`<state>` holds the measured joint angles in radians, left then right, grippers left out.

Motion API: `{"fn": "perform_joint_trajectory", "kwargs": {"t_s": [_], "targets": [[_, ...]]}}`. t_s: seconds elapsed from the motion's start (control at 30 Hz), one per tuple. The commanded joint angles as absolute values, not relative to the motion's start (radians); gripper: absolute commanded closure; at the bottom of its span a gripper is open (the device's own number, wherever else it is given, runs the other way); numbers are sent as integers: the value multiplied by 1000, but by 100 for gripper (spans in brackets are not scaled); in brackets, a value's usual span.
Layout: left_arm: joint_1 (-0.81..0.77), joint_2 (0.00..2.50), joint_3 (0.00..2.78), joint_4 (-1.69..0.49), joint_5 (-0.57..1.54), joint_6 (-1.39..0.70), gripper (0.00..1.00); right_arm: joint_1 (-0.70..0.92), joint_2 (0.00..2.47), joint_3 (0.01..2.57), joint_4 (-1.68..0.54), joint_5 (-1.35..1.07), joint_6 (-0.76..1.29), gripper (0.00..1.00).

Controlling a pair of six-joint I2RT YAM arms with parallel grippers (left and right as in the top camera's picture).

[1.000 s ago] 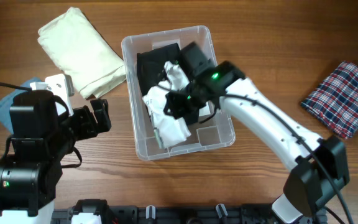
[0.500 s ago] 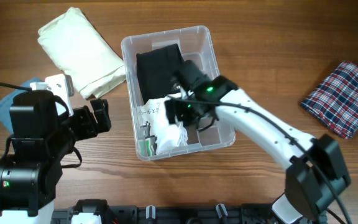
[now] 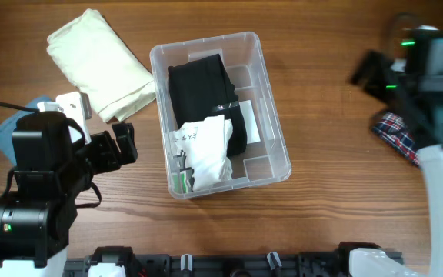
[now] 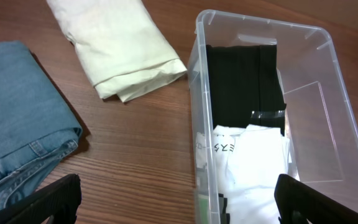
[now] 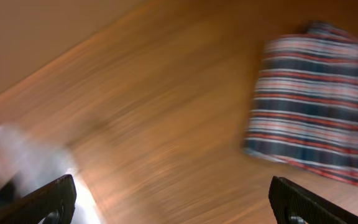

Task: Pack container
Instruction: 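Move the right gripper to the plaid shirt and grasp it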

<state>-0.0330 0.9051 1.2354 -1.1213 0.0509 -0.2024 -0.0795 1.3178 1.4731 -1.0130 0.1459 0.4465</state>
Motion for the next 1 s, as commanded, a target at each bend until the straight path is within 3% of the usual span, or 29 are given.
{"fn": "perform_joint_trajectory", "kwargs": {"t_s": [0.0,0.13,0.37,0.7,0.83,0.9,0.93,0.97], "targets": [[-39,905,1250,-1120,52,-187,0,-377,1406,1462,-1018,-23,423,0],[-39,905,1250,-1120,51,-187,0,-628,1598,1461,-1026,-74,380,0],[-39,905,1250,-1121,51,-187,0,-825,1880,1461,-997,-112,310,0],[-39,905,1250,-1128,52,-187,0,-873,2156,1461,-828,-265,120,0],[-39,905,1250,-1128,52,-187,0,-873,2219,1460,-760,-525,24,1],[-39,905,1250,-1128,52,-187,0,-872,2224,1460,-740,-585,17,15],[-39,905,1250,-1128,52,-187,0,-872,2224,1460,-722,-650,18,47],[-39,905,1250,-1128,52,-187,0,-872,2224,1460,-718,-671,19,55]]}}
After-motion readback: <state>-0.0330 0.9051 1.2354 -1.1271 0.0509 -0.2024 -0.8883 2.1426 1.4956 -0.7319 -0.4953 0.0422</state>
